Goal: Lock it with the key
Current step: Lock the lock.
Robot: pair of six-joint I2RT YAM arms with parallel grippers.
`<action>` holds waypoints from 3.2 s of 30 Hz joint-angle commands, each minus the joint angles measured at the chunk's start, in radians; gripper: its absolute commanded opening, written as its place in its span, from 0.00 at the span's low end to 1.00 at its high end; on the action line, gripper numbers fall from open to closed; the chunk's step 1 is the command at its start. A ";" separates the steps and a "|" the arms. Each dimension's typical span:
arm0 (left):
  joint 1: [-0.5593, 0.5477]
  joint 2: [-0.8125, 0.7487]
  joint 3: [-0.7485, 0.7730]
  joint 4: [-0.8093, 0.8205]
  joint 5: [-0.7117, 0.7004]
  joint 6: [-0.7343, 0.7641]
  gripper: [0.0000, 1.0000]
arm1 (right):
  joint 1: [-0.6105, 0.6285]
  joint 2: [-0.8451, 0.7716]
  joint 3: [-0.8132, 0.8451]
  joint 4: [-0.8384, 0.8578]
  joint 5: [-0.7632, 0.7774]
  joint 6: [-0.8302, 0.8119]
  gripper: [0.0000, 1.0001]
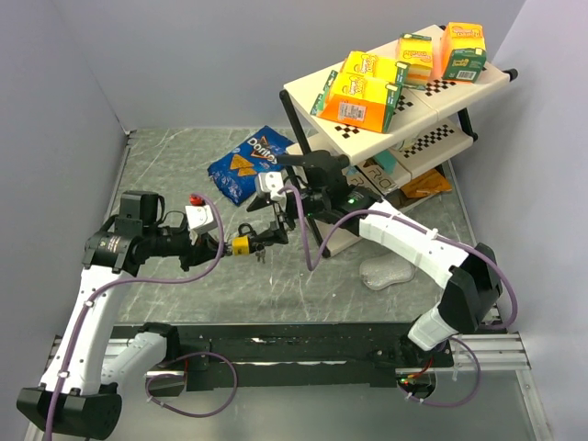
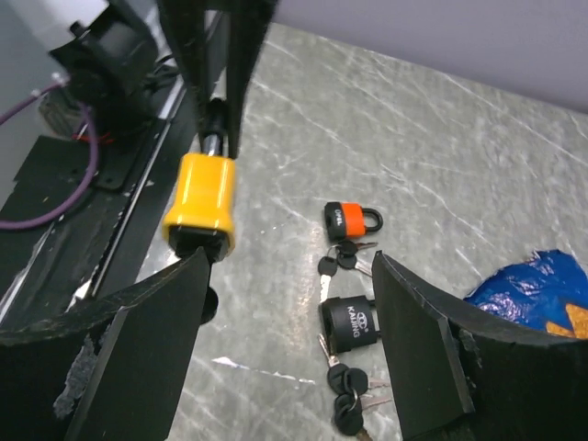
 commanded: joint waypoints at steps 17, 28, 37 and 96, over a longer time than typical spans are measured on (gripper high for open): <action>0.008 -0.010 -0.007 0.207 -0.083 -0.076 0.01 | 0.059 -0.027 0.034 -0.176 -0.029 -0.032 0.77; 0.008 -0.051 -0.075 0.189 -0.198 -0.027 0.01 | 0.076 -0.010 0.040 -0.166 0.025 -0.026 0.88; 0.076 -0.127 -0.059 0.036 -0.042 0.064 0.01 | 0.079 0.048 0.078 -0.114 0.008 -0.009 0.89; 0.301 -0.035 -0.047 -0.006 0.207 0.202 0.01 | 0.160 0.270 0.306 -0.094 -0.105 -0.061 0.00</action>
